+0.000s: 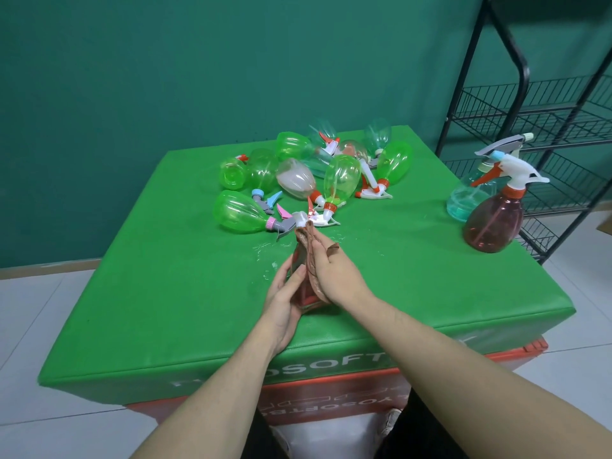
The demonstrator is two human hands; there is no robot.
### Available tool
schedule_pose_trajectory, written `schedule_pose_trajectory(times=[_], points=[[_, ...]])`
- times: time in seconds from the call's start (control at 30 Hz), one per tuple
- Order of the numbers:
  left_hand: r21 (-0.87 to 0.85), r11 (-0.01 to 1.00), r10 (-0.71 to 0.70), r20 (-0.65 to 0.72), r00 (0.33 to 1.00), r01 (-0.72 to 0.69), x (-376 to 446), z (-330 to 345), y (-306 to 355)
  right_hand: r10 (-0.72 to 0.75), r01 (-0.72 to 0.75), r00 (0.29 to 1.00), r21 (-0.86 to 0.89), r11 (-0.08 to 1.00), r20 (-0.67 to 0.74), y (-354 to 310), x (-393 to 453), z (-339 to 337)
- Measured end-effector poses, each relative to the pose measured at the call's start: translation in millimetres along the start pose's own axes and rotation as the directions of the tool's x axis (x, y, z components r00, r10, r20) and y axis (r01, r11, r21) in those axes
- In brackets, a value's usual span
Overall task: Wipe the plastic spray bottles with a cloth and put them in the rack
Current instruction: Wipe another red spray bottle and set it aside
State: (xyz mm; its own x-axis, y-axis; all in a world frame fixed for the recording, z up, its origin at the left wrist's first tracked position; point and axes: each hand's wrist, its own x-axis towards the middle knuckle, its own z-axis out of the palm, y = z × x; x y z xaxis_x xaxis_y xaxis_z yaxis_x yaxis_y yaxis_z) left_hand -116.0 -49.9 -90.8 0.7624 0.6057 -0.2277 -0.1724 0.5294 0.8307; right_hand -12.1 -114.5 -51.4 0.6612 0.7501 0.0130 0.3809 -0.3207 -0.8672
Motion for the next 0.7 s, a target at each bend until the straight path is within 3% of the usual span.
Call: schedule_pose_trajectory(times=[0.23,0.43,0.7], points=[[-0.019,1.000,0.001,-0.006,1.000,-0.001,-1,0,1,-0.234,0.230,0.972,-0.205,0.951,0.001,10,-36,5],[0.076,0.996,-0.046,-0.046,0.998,0.049,3,0,-1,-0.314,0.319,0.947,-0.340,0.885,0.069,18,-62,5],[0.025,0.999,-0.032,-0.122,0.992,0.035,5,-3,-3,-0.395,0.408,0.911,-0.384,0.828,0.118,26,-68,7]])
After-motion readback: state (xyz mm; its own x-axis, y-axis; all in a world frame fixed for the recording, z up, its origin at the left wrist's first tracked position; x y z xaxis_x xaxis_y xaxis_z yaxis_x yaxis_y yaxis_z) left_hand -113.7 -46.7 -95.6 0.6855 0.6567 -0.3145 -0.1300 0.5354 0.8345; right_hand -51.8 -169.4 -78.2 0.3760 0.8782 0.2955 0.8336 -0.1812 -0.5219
